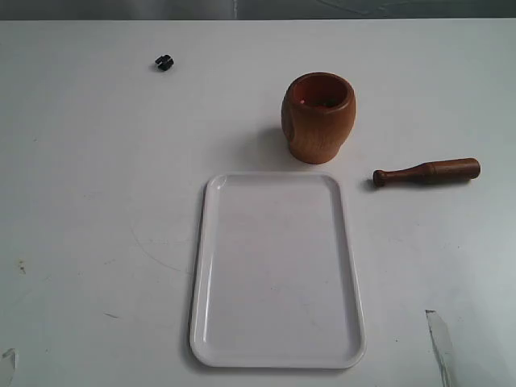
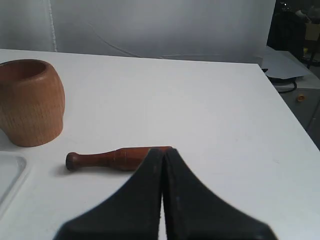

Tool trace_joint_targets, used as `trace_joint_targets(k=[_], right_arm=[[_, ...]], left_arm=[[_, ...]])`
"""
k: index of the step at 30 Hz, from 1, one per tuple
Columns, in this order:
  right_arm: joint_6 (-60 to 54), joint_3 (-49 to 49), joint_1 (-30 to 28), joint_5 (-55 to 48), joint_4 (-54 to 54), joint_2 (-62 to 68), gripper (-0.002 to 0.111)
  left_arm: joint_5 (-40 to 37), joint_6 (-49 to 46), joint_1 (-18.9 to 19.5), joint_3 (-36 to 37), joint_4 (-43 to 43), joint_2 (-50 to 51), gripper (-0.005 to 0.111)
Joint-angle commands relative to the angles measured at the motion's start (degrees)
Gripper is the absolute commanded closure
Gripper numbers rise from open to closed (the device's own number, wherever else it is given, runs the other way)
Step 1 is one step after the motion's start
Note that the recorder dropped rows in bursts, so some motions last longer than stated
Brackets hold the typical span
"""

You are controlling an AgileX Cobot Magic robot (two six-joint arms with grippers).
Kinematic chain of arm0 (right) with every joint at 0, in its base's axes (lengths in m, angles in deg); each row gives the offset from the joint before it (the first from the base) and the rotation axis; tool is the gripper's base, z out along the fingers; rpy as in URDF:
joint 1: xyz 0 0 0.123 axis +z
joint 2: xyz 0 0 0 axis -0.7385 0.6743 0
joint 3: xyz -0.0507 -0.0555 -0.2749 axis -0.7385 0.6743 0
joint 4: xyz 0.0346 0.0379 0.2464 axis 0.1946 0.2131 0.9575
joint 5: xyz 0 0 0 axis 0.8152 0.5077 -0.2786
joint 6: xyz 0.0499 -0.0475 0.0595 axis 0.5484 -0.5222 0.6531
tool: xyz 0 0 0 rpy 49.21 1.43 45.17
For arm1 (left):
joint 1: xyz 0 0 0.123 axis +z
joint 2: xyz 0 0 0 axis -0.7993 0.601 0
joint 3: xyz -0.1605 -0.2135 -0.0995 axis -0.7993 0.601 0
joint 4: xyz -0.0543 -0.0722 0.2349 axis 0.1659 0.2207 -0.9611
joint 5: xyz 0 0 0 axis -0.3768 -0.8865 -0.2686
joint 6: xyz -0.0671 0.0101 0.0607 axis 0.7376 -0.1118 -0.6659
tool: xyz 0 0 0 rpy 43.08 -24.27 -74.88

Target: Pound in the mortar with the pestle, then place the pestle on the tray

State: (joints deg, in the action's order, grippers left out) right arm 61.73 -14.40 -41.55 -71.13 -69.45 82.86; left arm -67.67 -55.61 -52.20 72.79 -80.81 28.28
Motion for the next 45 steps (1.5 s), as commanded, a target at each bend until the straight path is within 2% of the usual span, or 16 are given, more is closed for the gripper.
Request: trace_joint_targets(k=[1,8,18,26,29,33,38,40,42,45], right_arm=[[0.0,0.1,0.2,0.4,-0.5,-0.4,0.108],[0.0,0.1,0.2,0.4,-0.5,-0.4,0.108],[-1.7,0.1,0.2,9.0,-3.4,-0.4,0.108],[-1.8,0.1,0.2,9.4,-3.4,-0.4,0.108],[1.7,0.1,0.2,16.9,5.5,-0.4,0.108],[1.7,0.1,0.2,20.7,12.7,-0.4,0.108],[6.0,0.1,0.2,36.4,17.0,-0.4,0.108],[6.8,0.1,0.2,46.3,12.4,-0.4,0.108],[9.4,0.1,0.2,58.7,3.2,-0.4,0.108],[10.5,0.1,0.2,73.4,-2.0,-0.3,0.108]], left_arm=[[0.2,0.5,-0.4,0.0,0.4,-0.1,0.107],[0.2,0.5,-0.4,0.0,0.4,-0.1,0.107],[0.2,0.5,-0.4,0.0,0.4,-0.1,0.107],[0.2,0.5,-0.4,0.0,0.4,-0.1,0.107],[0.2,0.5,-0.4,0.0,0.4,-0.1,0.107],[0.2,0.5,-0.4,0.0,0.4,-0.1,0.107],[0.2,0.5,-0.4,0.0,0.4,-0.1,0.107],[0.2,0.5,-0.4,0.0,0.4,-0.1,0.107],[0.2,0.5,-0.4,0.0,0.4,-0.1,0.107],[0.2,0.5,-0.4,0.0,0.4,-0.1,0.107]])
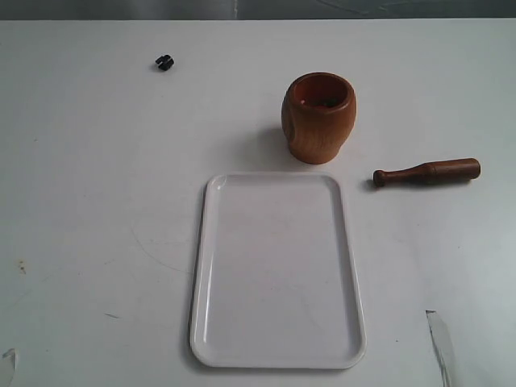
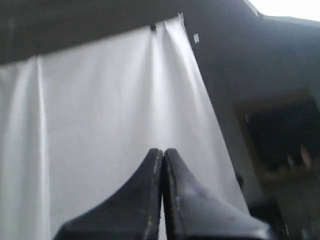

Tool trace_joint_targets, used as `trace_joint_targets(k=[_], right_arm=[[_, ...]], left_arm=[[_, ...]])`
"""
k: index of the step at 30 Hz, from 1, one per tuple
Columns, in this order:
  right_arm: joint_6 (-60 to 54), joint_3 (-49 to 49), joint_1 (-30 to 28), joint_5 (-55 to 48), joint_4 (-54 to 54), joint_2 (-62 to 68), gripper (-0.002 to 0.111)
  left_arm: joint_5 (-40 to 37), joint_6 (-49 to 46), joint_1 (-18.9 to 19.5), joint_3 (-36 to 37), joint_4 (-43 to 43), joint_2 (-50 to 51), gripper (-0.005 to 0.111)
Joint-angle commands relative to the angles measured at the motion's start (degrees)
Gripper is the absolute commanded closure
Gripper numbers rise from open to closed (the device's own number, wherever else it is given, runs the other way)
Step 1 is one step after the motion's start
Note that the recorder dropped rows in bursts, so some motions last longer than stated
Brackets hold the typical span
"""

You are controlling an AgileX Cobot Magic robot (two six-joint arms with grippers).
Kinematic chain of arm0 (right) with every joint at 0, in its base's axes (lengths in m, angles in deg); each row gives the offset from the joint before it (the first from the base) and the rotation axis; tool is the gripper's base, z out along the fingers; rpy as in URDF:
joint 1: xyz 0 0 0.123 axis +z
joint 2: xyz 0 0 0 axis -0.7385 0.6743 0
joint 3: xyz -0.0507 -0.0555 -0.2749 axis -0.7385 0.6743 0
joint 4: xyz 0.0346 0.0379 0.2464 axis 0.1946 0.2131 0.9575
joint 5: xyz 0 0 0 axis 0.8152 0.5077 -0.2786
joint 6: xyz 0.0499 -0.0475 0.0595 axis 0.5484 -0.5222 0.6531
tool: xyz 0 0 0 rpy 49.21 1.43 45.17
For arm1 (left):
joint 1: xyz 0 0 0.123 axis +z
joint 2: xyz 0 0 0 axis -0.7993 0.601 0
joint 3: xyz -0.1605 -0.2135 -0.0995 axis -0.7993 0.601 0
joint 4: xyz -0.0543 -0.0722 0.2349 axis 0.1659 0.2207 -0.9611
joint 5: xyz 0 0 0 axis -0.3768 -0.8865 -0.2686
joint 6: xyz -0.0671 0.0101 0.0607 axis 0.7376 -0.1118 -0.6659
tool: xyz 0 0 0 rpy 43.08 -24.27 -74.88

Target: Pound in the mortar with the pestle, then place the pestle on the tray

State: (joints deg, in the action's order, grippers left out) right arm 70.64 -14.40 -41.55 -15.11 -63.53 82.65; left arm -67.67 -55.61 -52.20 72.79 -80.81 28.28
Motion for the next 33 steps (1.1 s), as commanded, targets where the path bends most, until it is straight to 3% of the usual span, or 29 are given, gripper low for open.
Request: trace_joint_targets(k=[1,4,13,22,28,33], right_arm=[[1.6,0.1,0.2,19.6,-8.3,0.9,0.108],[1.5,-3.5,0.2,18.0,-7.5,4.9,0.108],[5.2,-26.9,0.2,-3.7,-16.9,35.5,0.108],[5.4,-53.4,0.5,-42.4,-19.0,63.4,0.108],[-5.0,-68.8,5.1,-69.4,-17.3,76.3,0.108],[-25.3,-81.6,10.2,-91.0,-7.1,86.4,0.108]], left_arm=[[0.2,0.5,-0.4,0.0,0.4,-0.1,0.107],[0.2,0.5,-0.4,0.0,0.4,-0.1,0.107],[0.2,0.5,-0.4,0.0,0.4,-0.1,0.107],[0.2,0.5,-0.4,0.0,0.4,-0.1,0.107],[0.2,0.5,-0.4,0.0,0.4,-0.1,0.107],[0.2,0.5,-0.4,0.0,0.4,-0.1,0.107]])
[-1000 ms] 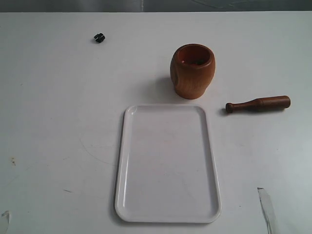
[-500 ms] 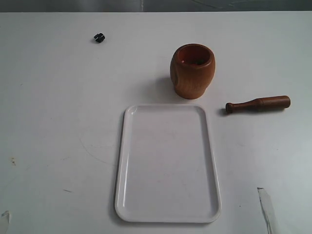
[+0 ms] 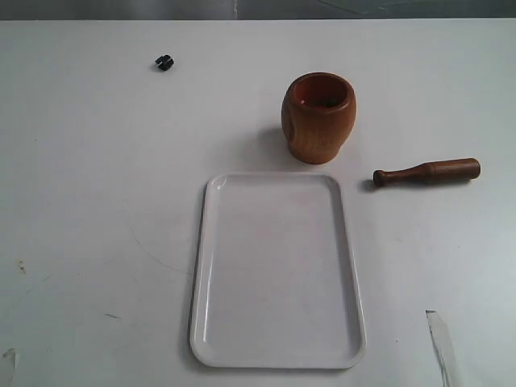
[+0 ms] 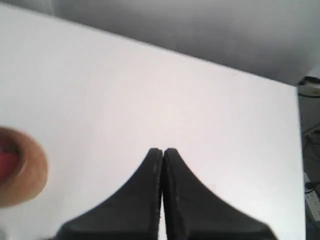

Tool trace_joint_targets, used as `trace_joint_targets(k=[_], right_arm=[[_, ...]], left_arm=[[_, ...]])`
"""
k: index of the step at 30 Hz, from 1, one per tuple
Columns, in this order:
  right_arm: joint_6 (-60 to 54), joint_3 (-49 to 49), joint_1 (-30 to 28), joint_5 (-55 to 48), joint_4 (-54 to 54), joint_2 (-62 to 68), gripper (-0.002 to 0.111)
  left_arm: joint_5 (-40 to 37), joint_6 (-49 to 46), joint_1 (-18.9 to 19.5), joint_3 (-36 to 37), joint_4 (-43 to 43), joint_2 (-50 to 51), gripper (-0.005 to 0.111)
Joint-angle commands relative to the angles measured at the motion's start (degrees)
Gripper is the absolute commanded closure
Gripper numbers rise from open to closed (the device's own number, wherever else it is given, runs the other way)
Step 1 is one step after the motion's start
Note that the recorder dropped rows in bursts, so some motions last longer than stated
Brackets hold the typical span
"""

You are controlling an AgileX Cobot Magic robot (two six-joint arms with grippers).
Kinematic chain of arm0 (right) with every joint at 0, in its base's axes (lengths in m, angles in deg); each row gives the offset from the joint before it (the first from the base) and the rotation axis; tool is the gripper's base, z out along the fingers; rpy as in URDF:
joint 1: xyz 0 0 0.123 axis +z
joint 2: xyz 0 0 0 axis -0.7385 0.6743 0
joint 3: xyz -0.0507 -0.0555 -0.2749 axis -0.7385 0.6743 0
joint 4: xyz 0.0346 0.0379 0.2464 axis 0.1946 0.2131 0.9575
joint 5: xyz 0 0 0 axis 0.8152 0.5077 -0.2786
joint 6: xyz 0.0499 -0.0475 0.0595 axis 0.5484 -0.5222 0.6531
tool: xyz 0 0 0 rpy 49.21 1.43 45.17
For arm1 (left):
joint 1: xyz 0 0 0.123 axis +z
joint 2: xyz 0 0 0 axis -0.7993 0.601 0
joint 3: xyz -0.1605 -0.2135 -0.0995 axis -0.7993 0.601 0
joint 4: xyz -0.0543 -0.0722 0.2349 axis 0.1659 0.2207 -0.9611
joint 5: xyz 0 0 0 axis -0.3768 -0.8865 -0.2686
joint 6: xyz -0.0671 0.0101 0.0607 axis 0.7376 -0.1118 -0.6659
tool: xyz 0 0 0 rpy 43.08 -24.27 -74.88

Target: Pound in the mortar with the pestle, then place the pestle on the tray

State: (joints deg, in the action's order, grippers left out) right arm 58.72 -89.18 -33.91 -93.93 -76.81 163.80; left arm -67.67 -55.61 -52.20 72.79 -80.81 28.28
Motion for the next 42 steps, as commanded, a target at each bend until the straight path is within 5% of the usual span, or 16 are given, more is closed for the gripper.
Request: trace_joint_targets(k=[1,3,10,17,42], right_arm=[[-22.7,-9.9,4.0,-19.6,8.4,8.5,0.108],[-31.1,-11.0,5.2,-26.8,8.1,12.5,0.108],[-36.4,-11.0,5.8,-27.7,8.5,22.1,0.105],[-43.7,-7.5,5.8,-27.7,11.3,29.1,0.044],[-57.3,-0.3,7.7,-14.7,2.7,35.7,0.048]], left_arm=[[0.2,0.5,-0.4,0.0,0.4,-0.1,0.107],[0.2,0.5,-0.4,0.0,0.4,-0.1,0.107],[0.2,0.5,-0.4,0.0,0.4,-0.1,0.107],[0.2,0.5,-0.4,0.0,0.4,-0.1,0.107],[0.2,0.5,-0.4,0.0,0.4,-0.1,0.107]])
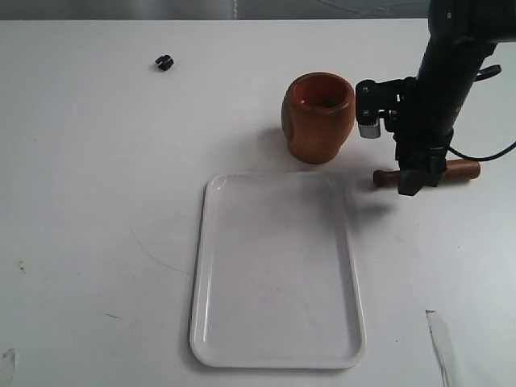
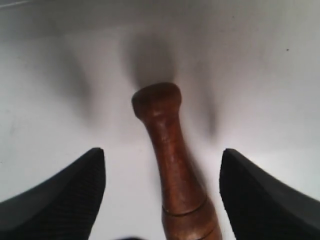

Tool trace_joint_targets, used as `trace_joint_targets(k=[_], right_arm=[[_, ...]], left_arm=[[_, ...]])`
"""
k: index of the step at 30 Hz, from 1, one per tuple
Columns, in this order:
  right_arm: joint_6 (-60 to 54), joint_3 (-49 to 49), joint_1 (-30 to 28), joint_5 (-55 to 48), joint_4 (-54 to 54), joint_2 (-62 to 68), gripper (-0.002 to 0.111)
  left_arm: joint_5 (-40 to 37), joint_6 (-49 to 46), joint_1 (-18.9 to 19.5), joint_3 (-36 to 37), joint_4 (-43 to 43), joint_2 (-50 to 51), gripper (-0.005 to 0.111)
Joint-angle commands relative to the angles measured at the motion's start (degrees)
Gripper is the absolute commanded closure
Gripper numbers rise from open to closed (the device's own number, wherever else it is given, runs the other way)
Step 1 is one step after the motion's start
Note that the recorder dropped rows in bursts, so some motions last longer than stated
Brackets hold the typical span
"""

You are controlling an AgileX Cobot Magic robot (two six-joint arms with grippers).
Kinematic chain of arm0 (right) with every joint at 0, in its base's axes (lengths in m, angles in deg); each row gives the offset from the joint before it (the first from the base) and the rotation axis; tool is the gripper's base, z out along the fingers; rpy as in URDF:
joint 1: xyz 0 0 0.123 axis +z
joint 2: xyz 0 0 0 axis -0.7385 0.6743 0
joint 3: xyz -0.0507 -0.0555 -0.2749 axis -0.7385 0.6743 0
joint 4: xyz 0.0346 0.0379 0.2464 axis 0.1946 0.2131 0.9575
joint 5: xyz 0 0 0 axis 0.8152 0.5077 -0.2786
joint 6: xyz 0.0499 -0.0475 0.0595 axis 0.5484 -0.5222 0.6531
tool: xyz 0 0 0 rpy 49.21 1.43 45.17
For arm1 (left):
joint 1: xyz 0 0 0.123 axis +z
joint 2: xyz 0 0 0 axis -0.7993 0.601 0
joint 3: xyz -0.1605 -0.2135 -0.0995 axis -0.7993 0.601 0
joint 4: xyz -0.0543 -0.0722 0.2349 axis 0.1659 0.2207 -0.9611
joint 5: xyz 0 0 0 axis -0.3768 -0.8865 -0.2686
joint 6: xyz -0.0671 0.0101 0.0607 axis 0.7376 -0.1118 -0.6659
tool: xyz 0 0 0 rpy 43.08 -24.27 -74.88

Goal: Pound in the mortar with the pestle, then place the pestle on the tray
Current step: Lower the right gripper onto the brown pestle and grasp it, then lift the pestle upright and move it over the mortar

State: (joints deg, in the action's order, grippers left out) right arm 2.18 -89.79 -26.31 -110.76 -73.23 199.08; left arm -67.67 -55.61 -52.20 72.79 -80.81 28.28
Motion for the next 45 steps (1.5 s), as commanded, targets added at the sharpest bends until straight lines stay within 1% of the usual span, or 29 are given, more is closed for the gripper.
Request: trace_joint_targets(k=[1,4,6,8,13,14,18,21,23,26,29,33,38,40,42,45], right_arm=[[-0.7,0.3,0.1,2.1,-0.9,1.0,0.048],[-0.7,0.3,0.1,2.1,-1.3,1.9,0.053],[-0.7,0.3,0.1,2.3,-2.0,2.0,0.059],[-0.7,0.3,0.1,2.3,-2.6,2.0,0.07],[-0.7,0.3,0.1,2.8,-3.0,2.0,0.105],[-0.5,0.3,0.1,2.9,-3.1,2.0,0.108],[1.5,0.3,0.1,3.3,-3.7,2.0,0.108],[3.7,0.3,0.1,6.4,-2.5,0.9,0.108],[3.7,0.3,0.1,9.4,1.1,-0.5,0.108],[2.5,0.3,-0.1,14.6,10.3,-3.3,0.108],[2.2,0.3,-0.1,17.8,14.5,-5.4,0.108],[4.9,0.3,-0.1,17.5,12.0,-7.6,0.108],[14.2,0.3,-0.1,17.2,4.0,-9.5,0.108],[15.0,0.3,-0.1,18.6,4.4,-11.1,0.108],[14.7,0.3,-0.1,21.0,7.5,-12.9,0.108],[10.9,0.7,-0.1,25.8,16.9,-16.1,0.108]], left_arm=[[0.2,0.5,-0.4,0.0,0.4,-0.1,0.107],[0.2,0.5,-0.4,0.0,0.4,-0.1,0.107],[0.2,0.5,-0.4,0.0,0.4,-0.1,0.107],[0.2,0.5,-0.4,0.0,0.4,-0.1,0.107],[0.2,0.5,-0.4,0.0,0.4,-0.1,0.107],[0.2,0.5,-0.4,0.0,0.4,-0.1,0.107],[0.2,0.5,-0.4,0.0,0.4,-0.1,0.107],[0.2,0.5,-0.4,0.0,0.4,-0.1,0.107],[0.2,0.5,-0.4,0.0,0.4,-0.1,0.107],[0.2,0.5,-0.4,0.0,0.4,-0.1,0.107],[0.2,0.5,-0.4,0.0,0.4,-0.1,0.107],[0.2,0.5,-0.4,0.0,0.4,-0.1,0.107],[0.2,0.5,-0.4,0.0,0.4,-0.1,0.107],[0.2,0.5,-0.4,0.0,0.4,-0.1,0.107],[0.2,0.5,-0.4,0.0,0.4,-0.1,0.107],[0.2,0.5,-0.4,0.0,0.4,-0.1,0.107]])
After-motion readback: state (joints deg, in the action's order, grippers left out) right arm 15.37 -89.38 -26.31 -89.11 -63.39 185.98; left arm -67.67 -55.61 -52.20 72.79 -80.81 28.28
